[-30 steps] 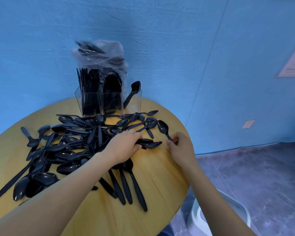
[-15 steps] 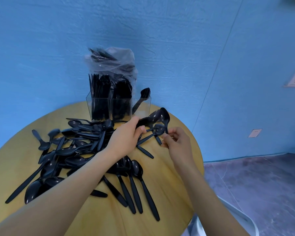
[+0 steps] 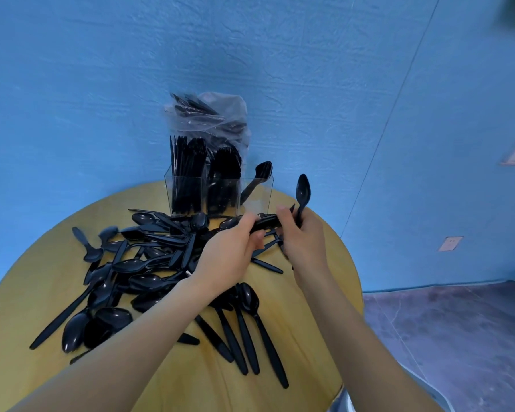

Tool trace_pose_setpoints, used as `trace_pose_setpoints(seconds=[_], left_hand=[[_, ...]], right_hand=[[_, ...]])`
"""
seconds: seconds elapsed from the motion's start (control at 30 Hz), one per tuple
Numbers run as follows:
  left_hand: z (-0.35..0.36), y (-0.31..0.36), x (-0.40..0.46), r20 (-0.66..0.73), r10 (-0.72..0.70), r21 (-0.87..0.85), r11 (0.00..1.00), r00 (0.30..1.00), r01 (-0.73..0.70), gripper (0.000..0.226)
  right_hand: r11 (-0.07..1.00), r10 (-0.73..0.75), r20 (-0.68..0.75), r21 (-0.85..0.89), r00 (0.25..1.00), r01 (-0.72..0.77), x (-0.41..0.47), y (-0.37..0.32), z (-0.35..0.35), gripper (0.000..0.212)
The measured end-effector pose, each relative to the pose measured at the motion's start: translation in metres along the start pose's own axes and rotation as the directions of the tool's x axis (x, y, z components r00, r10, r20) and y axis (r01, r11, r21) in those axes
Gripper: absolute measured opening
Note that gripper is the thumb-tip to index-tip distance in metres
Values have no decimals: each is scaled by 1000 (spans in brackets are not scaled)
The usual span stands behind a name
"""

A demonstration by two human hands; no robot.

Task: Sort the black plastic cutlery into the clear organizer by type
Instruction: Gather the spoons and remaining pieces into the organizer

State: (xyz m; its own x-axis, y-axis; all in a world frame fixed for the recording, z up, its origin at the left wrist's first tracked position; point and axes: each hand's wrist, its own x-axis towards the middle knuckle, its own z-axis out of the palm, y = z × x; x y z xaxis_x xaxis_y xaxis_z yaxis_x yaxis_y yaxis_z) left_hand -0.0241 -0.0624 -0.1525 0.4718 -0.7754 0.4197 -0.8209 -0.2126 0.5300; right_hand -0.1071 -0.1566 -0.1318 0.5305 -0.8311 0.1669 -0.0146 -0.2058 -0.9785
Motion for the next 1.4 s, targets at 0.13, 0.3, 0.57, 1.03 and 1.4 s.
trace_pose_setpoints(seconds=[0.13, 0.3, 0.57, 1.03, 1.4], left_hand=[[-9, -1, 1, 4, -63, -169, 984, 998, 62, 25], [-17, 0, 1, -32, -149, -293, 947, 988, 133, 21], [-21, 11, -8, 31, -88, -166, 982, 996, 92, 25], [-34, 32, -30, 118, -199, -508, 830, 973, 231, 22], [-37, 16, -70, 159, -458, -735, 537, 875, 415, 22]], right_hand=[[990, -44, -10, -136, 999, 42, 0, 3, -7, 19], [949, -168, -4, -272, 986, 160, -1, 2, -16, 17], [922, -320, 47, -217, 946, 322, -18, -14, -1, 8], [970, -194, 91, -130, 977, 204, -36, -20, 11, 17], [997, -65, 221, -21, 973, 71, -73, -10, 15, 27]])
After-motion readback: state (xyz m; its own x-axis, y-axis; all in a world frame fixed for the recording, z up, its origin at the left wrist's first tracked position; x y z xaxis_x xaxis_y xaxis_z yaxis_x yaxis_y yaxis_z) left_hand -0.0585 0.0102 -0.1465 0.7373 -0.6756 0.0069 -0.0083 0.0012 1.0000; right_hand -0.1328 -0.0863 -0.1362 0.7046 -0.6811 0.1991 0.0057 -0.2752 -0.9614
